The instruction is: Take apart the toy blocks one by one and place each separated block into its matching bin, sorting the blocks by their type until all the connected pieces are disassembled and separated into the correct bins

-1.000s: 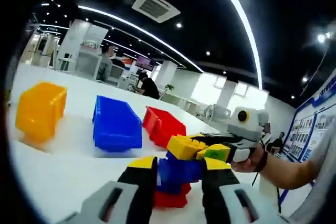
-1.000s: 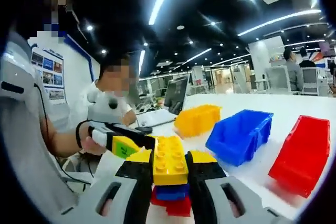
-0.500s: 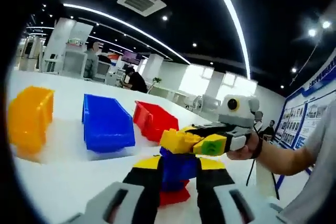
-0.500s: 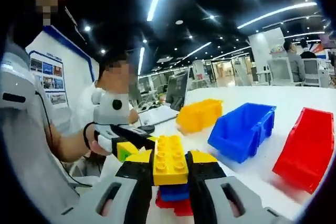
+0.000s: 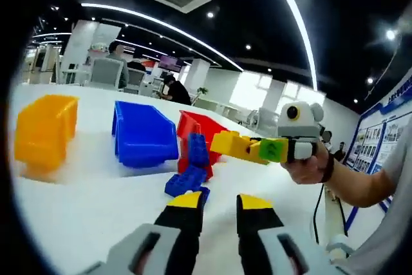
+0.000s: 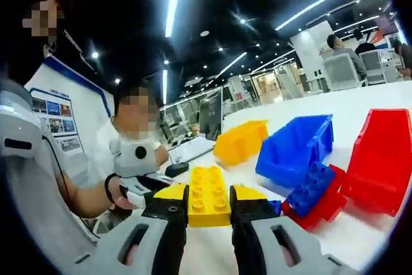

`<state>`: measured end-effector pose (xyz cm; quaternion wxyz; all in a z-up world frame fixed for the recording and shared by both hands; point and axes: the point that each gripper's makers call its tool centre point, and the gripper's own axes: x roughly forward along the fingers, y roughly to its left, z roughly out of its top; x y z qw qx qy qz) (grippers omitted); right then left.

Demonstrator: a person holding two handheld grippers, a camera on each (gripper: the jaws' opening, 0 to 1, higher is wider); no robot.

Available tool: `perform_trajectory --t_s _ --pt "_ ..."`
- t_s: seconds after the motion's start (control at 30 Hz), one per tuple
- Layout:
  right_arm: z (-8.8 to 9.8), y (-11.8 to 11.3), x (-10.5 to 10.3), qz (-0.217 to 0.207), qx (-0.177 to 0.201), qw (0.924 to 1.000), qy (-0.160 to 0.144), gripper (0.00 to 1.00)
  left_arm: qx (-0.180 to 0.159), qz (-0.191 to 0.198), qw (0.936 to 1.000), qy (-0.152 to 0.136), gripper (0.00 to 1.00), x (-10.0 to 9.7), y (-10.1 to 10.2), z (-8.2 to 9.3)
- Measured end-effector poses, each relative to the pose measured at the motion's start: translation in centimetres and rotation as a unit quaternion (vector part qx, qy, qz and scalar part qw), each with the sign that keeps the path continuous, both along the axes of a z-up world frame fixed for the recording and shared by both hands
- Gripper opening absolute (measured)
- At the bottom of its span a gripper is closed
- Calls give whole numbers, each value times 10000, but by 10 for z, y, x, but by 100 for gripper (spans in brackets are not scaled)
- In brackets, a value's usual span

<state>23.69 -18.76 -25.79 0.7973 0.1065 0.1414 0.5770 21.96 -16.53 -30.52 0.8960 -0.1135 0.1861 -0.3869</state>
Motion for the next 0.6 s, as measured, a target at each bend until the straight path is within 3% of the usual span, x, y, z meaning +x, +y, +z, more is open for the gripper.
perform_trajectory --t_s 0.1,0.27,0.4,0.6 --pt "9 6 1 37 23 9998 -169 26 24 -39 9998 -205 27 -3 -3 5" --pt "21 15 9 98 -123 9981 -595 26 401 -46 9963 -752 31 2 2 11" --pt "27 32 16 190 -457 9929 -1081 26 523 -26 9949 -863 32 3 9 12" --pt "38 76 38 383 -679 9865 -1438 26 525 63 9954 -805 33 -3 24 6"
